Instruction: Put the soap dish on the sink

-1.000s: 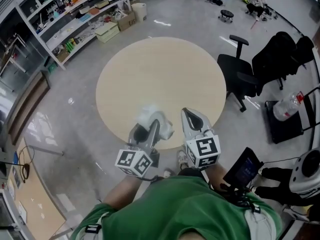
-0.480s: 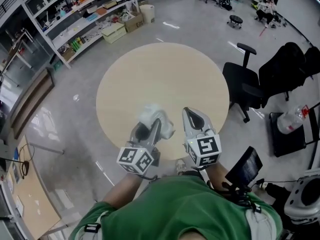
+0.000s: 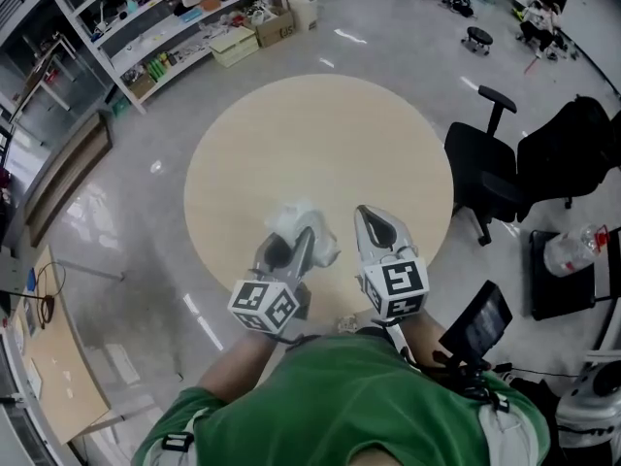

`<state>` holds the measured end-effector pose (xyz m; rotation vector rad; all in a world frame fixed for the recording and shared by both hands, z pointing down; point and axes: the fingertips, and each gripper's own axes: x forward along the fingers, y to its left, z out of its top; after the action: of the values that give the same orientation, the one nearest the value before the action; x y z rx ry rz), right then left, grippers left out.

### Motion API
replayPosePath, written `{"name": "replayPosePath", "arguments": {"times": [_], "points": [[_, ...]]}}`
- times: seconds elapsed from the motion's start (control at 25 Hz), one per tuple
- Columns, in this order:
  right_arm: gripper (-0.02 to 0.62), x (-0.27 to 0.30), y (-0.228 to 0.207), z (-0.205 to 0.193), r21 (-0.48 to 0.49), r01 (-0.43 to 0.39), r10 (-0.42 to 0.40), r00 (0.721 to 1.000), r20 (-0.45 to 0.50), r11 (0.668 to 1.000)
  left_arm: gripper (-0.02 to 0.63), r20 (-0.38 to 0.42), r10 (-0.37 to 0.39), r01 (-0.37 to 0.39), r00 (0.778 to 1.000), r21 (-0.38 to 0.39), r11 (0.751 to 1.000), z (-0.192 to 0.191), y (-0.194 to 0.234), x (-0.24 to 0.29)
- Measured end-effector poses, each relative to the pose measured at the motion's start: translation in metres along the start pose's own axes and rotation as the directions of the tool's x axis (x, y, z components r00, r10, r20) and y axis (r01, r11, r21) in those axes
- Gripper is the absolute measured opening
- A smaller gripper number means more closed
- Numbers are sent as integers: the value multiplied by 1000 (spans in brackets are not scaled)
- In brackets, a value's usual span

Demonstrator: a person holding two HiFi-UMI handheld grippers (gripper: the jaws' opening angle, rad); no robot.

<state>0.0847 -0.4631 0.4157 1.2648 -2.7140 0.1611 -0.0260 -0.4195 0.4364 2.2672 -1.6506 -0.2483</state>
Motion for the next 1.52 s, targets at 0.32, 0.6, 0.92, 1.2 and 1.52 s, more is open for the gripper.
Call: {"name": "replayPosePath", "arguments": {"times": [0.32,0.6,0.92,1.2,1.52], "points": [[3,24,-21,-38,23,-26,28,995,-97,999,161,-113,62,-66,992,-35,997,-45,21,27],[3,42,-34,-89,57,-22,33,978,-205,998,161,-220,104,-122,970,-71,990,-94,43,43],[3,60,-43,-140,83,-29,53,949,-310,996,161,-331,133,-172,934,-91,981,-141,62,59],[3,70,-46,-187,123,-25,73,912,-403,992,161,-460,133,-224,878,-149,963,-194,84,70],[3,78,-47,-212,145,-28,91,885,-456,989,161,-532,127,-255,837,-174,951,-224,100,75]]}}
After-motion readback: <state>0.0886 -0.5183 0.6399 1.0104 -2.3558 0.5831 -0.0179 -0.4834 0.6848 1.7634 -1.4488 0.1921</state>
